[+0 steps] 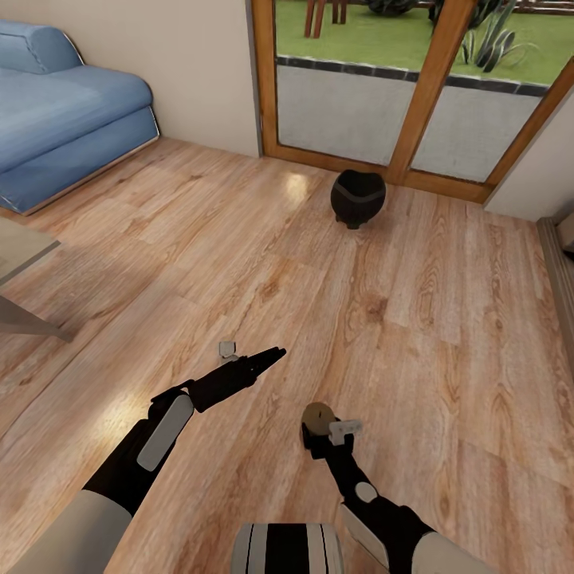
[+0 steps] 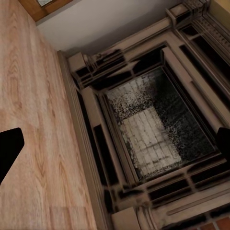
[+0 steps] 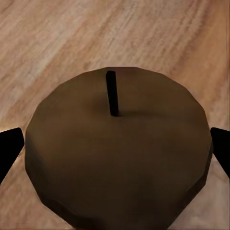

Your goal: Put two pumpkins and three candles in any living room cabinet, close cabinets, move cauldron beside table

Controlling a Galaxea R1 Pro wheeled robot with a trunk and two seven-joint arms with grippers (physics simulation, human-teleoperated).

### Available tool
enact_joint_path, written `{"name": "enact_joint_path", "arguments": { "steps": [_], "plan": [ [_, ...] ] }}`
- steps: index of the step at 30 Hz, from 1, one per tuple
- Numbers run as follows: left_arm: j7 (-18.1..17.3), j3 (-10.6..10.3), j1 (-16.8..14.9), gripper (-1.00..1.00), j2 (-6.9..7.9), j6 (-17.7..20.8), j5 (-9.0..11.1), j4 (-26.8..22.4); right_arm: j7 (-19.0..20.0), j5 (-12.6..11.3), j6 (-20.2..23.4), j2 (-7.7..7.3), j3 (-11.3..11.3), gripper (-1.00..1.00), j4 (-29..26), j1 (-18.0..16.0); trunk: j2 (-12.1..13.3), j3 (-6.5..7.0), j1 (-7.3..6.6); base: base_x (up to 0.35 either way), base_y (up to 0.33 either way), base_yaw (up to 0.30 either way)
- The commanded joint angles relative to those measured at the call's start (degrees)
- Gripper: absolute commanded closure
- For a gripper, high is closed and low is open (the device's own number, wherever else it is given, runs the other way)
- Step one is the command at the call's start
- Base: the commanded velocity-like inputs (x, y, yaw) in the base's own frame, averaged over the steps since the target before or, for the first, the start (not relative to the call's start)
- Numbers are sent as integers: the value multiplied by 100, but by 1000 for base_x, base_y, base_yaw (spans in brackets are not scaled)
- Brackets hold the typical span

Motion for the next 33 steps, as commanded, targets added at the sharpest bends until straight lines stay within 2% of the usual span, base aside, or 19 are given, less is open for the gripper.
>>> {"name": "enact_joint_path", "arguments": {
  "steps": [1, 18, 21, 26, 33],
  "plan": [
    [3, 0, 0, -100, 0, 0, -2, 0, -1, -11, 8, -21, 5, 100, -40, 2, 0, 0, 0, 0, 0, 0],
    [18, 4, 0, -100, -2, 16, 3, -7, 3, -15, 19, -56, 11, 100, -107, 2, 0, 0, 0, 0, 0, 0],
    [40, 14, -7, -100, -11, 25, -5, -8, 4, -17, 18, -56, 9, 100, -107, 2, 4, 66, -8, 0, 0, 0],
    [328, 17, -9, -100, -75, 26, -39, -36, 4, -19, 26, -56, 5, 100, -113, 2, 11, 177, -20, 0, 0, 0],
    [359, 17, -9, -100, -87, 26, -49, -35, 4, -16, 22, -64, 4, 100, -108, 2, 20, 332, -38, 0, 0, 0]
  ]
}}
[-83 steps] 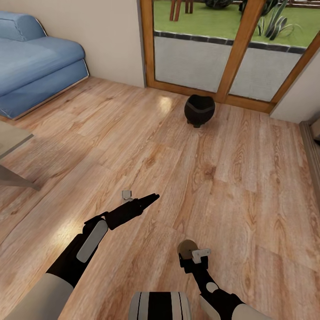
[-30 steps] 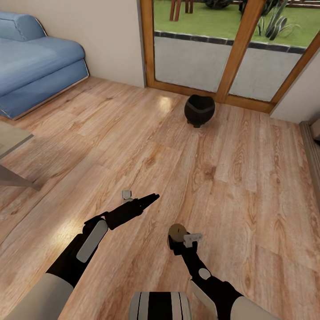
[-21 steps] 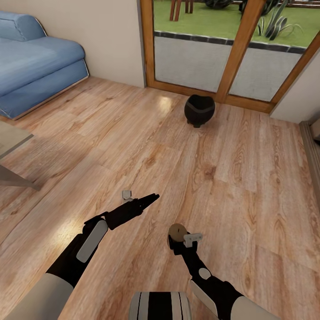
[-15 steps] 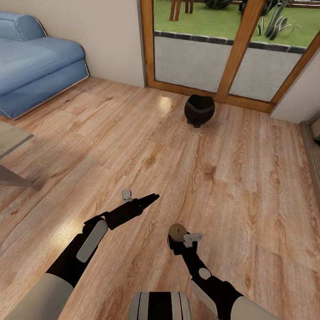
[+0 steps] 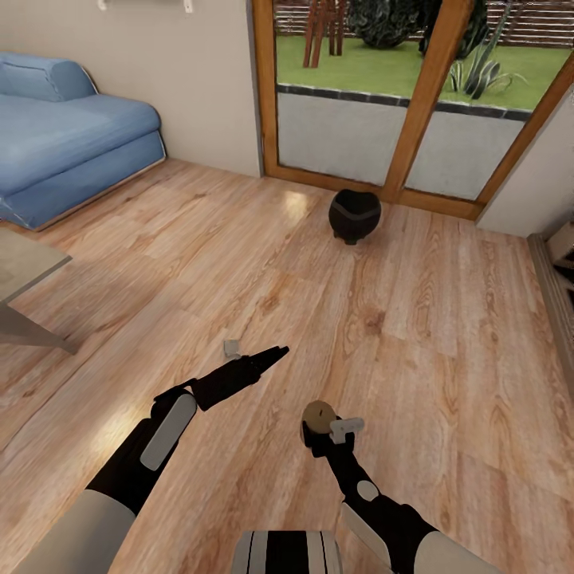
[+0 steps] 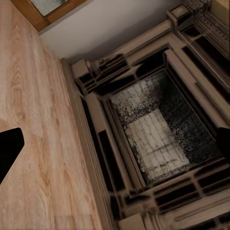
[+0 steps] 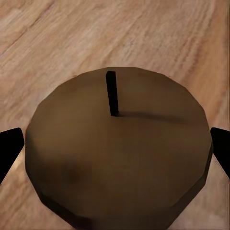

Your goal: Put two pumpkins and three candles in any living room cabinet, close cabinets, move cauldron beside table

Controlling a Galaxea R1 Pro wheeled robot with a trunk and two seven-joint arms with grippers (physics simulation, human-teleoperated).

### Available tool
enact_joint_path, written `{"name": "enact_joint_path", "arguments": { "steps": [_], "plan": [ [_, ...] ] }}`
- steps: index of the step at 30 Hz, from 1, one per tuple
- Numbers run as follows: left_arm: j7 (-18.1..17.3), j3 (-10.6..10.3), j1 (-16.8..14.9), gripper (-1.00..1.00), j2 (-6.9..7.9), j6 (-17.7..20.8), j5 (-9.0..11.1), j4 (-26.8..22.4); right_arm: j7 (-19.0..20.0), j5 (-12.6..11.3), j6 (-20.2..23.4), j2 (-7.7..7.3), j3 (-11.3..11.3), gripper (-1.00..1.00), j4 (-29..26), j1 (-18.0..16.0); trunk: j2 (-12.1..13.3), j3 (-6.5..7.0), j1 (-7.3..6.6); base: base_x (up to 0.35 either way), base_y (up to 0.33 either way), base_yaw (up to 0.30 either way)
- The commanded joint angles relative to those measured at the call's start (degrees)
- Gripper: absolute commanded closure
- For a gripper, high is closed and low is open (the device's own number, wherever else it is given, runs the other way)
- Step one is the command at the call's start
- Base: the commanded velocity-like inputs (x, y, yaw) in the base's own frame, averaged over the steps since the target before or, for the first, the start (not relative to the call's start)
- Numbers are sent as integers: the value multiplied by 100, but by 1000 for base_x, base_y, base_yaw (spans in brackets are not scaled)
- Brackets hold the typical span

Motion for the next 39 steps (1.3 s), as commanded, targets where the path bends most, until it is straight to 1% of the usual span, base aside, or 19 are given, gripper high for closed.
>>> {"name": "enact_joint_path", "arguments": {
  "steps": [1, 39],
  "plan": [
    [0, 0, 0, -100, 0, 0, -1, 0, -3, -5, 0, 0, 2, 100, 1, 1, 2, 23, -2, 0, 0, 0],
    [-8, 18, -3, -100, 8, 8, 15, -7, -3, 1, 7, 9, 11, 100, 19, 1, 52, 865, -100, 0, 0, 0]
  ]
}}
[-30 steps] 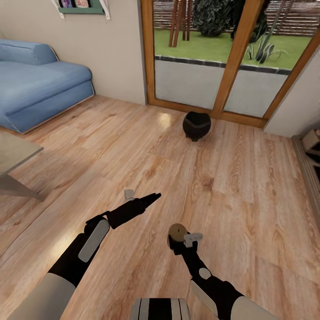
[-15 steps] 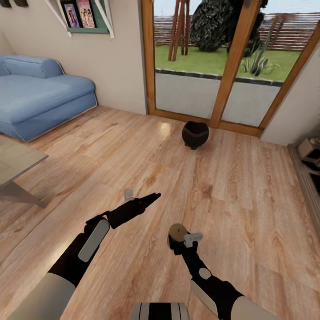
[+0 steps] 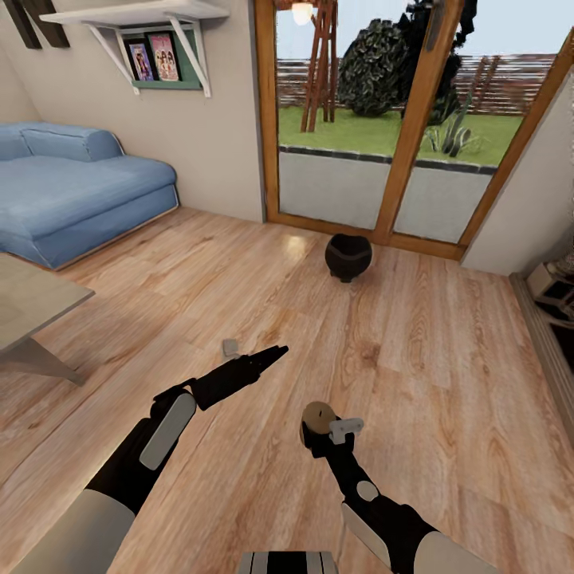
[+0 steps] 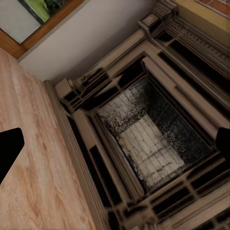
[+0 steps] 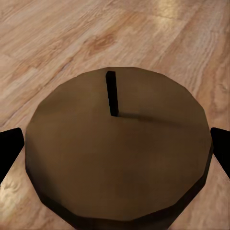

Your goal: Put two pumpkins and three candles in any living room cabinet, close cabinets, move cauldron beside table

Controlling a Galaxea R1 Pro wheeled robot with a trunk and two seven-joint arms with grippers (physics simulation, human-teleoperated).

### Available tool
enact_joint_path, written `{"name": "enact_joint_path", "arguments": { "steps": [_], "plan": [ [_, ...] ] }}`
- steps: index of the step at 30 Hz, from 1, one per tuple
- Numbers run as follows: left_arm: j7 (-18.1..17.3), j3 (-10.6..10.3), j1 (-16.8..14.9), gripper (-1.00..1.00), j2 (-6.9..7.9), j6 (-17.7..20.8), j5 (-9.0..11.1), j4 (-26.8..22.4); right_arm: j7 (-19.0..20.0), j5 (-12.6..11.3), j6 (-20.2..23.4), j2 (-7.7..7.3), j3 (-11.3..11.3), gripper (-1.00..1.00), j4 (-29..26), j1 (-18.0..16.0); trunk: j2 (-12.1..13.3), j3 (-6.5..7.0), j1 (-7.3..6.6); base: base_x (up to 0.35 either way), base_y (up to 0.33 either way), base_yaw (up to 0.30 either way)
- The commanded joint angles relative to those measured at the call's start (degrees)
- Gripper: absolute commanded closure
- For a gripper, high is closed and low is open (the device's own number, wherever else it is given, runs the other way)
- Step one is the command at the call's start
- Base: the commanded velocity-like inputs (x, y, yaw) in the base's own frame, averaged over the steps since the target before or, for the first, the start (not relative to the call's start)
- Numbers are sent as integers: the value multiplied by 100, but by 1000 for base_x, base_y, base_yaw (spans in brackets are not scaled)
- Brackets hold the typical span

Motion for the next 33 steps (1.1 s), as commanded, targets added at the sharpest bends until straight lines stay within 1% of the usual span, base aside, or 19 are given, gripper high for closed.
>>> {"name": "enact_joint_path", "arguments": {
  "steps": [1, 18, 27, 33],
  "plan": [
    [0, 0, -2, -100, 0, 0, -1, 3, -3, -5, 0, 0, 2, 100, 1, 1, 2, 23, -2, 0, 0, 0],
    [3, 0, -4, -100, 0, 0, 4, 10, 13, -5, -1, 0, 2, 100, -1, 6, 24, 401, -46, 0, 0, -4],
    [0, -4, -2, -100, 10, -6, 8, 4, 15, -8, -1, -7, 2, 100, -1, 10, 37, 649, -69, 0, 0, -171],
    [0, -16, -4, -100, 17, -9, 1, -1, 15, -13, -1, -9, 1, 100, -1, 10, 37, 688, -69, 0, 0, -207]
  ]
}}
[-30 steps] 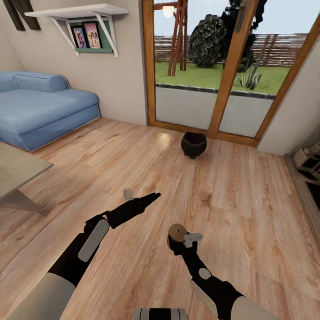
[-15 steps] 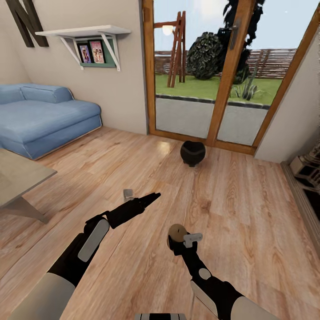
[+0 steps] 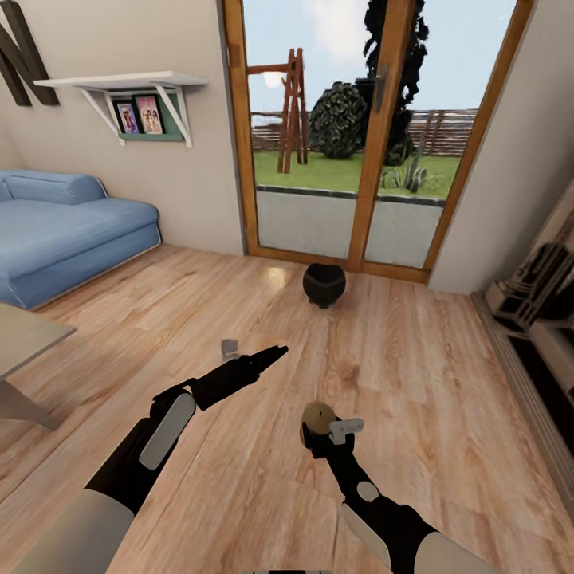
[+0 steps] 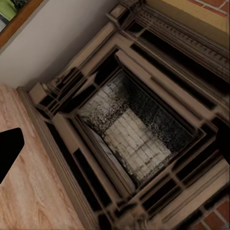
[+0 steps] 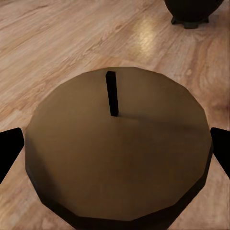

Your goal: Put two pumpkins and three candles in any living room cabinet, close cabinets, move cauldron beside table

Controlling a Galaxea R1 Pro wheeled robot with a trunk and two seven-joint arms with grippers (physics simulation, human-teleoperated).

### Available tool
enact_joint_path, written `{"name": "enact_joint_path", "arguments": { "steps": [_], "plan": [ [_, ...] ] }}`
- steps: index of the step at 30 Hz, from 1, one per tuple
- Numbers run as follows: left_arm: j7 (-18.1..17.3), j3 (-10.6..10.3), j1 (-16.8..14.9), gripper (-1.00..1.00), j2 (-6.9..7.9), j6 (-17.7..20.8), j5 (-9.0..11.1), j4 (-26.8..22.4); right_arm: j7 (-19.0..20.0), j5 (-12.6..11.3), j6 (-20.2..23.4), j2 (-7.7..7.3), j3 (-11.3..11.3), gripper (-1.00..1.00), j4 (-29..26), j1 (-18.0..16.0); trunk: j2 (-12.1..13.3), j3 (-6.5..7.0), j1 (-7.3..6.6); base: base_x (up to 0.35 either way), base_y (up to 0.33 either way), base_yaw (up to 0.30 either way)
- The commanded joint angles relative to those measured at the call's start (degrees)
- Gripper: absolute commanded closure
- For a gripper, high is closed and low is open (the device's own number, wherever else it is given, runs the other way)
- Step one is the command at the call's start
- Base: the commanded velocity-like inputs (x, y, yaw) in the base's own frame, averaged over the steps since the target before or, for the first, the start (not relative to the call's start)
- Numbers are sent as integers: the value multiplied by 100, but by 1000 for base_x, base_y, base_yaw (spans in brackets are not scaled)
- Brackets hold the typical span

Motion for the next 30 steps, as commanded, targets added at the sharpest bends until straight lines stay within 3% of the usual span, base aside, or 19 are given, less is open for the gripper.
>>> {"name": "enact_joint_path", "arguments": {
  "steps": [1, 11, 25, 30],
  "plan": [
    [0, -1, 1, -100, 0, 0, -1, 0, -3, 1, 0, 0, 1, 100, 1, 0, 0, 7, 0, 0, 0, -208],
    [6, 10, 4, -100, -10, 0, 1, 10, -1, 1, 0, 0, -1, 100, 2, 0, 0, 72, 0, 0, 0, -209],
    [146, -7, 0, -100, -35, 8, -2, 35, -3, 6, 0, -2, 6, 100, 11, 7, 19, 459, -36, 0, 0, -173],
    [472, -10, 1, -100, -84, 9, -16, 28, -7, 16, 0, 20, 14, 100, 65, 17, 92, 564, -82, 0, 0, -5]
  ]
}}
